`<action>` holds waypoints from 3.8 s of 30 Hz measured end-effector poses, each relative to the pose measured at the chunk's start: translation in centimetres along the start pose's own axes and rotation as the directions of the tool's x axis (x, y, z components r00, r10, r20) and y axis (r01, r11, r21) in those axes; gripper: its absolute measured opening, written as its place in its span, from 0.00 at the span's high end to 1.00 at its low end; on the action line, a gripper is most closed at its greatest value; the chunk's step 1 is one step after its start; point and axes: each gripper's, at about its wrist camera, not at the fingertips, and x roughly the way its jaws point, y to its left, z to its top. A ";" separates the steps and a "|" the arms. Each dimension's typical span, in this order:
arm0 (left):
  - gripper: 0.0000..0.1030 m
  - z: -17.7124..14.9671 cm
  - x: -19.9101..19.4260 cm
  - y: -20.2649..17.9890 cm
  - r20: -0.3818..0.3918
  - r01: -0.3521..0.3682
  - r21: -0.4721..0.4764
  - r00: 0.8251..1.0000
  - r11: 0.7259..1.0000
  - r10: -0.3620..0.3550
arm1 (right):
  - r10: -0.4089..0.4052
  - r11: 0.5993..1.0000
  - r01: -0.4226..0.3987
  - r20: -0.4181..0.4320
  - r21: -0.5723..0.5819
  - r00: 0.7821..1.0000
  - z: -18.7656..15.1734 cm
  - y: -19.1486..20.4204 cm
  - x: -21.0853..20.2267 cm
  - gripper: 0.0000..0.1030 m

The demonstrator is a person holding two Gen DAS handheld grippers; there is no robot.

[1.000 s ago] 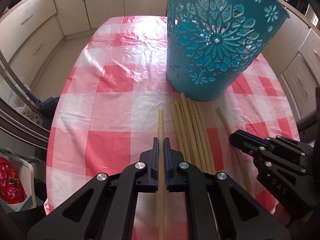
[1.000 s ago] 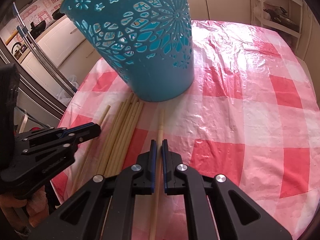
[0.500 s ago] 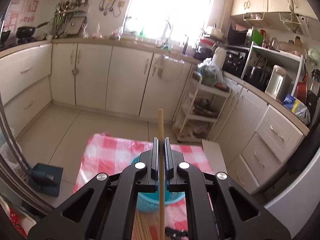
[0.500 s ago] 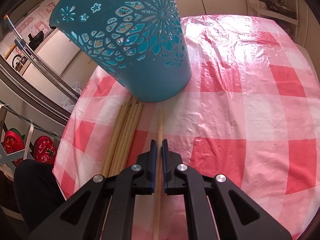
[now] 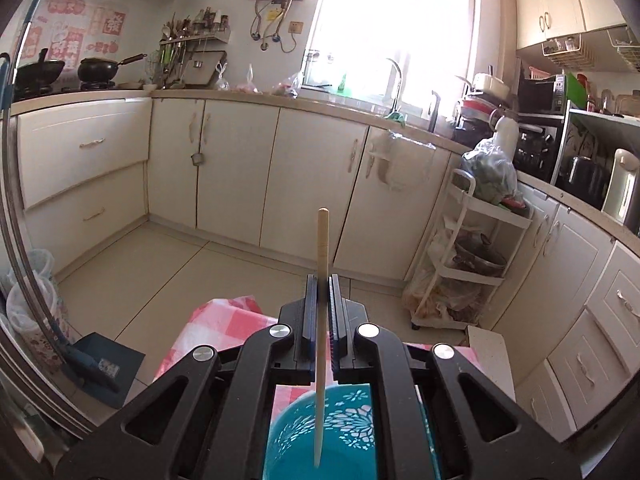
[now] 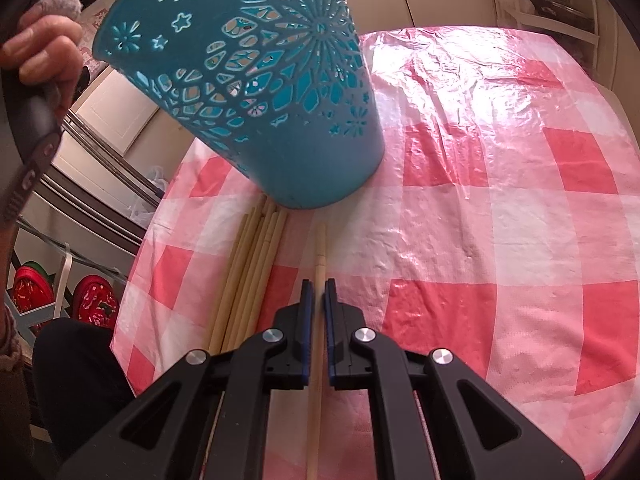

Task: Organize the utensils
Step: 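Lift the chopstick over the teal basket and open the left gripper, then lift the chopstick over the teal basket and open the right gripper, then return the right gripper to the chopstick bundle and grasp one chopstick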

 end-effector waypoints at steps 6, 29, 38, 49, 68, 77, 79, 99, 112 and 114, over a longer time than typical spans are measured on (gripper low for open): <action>0.95 -2.9 0.8 0.7 -0.083 -0.013 0.057 0.996 0.998 0.018 | 0.004 1.000 -0.004 -0.001 -0.002 1.000 0.1 -0.1 0.0 0.94; 0.24 -5.4 -6.8 15.3 -0.157 -0.158 -0.126 0.978 0.979 0.137 | -0.244 0.946 0.241 0.012 -0.219 0.970 -0.4 4.4 1.2 0.95; 0.24 -5.8 -6.8 15.9 -0.191 -0.153 -0.127 0.973 0.980 0.127 | -0.160 0.974 0.162 0.029 -0.157 0.987 -1.6 4.1 -3.5 0.94; 0.24 -6.5 -6.7 15.4 -0.217 -0.149 -0.117 0.969 0.982 0.121 | 0.191 0.981 -0.152 0.457 -0.121 0.869 7.1 8.0 -17.7 0.94; 0.24 -5.9 -6.5 15.8 -0.213 -0.144 -0.127 0.970 0.981 0.115 | -0.146 0.988 0.144 0.590 0.050 0.794 13.8 7.4 -9.7 0.92; 0.22 -6.0 -6.6 16.4 -0.222 -0.146 -0.149 0.969 0.978 0.110 | -0.149 0.980 0.199 0.608 -0.016 0.780 9.4 8.0 -10.9 0.72; 0.22 -6.0 -6.6 16.3 -0.222 -0.145 -0.146 0.969 0.979 0.110 | -0.151 0.978 0.208 0.623 -0.019 0.767 8.4 8.1 -11.8 0.70; 0.21 -6.3 -6.5 16.5 -0.237 -0.148 -0.146 0.965 0.978 0.111 | -0.161 0.957 0.267 0.559 -0.113 0.813 -1.4 10.5 -10.5 0.60; 0.20 -8.6 -7.6 17.6 -0.316 -0.163 -0.026 0.937 0.986 0.147 | -0.157 0.978 0.195 0.347 -0.078 0.925 -4.8 8.4 -4.7 0.61; 0.20 -9.6 -8.0 17.9 -0.338 -0.167 -0.031 0.930 0.985 0.147 | -0.164 0.981 0.188 0.300 -0.055 0.940 -5.0 7.5 -3.6 0.64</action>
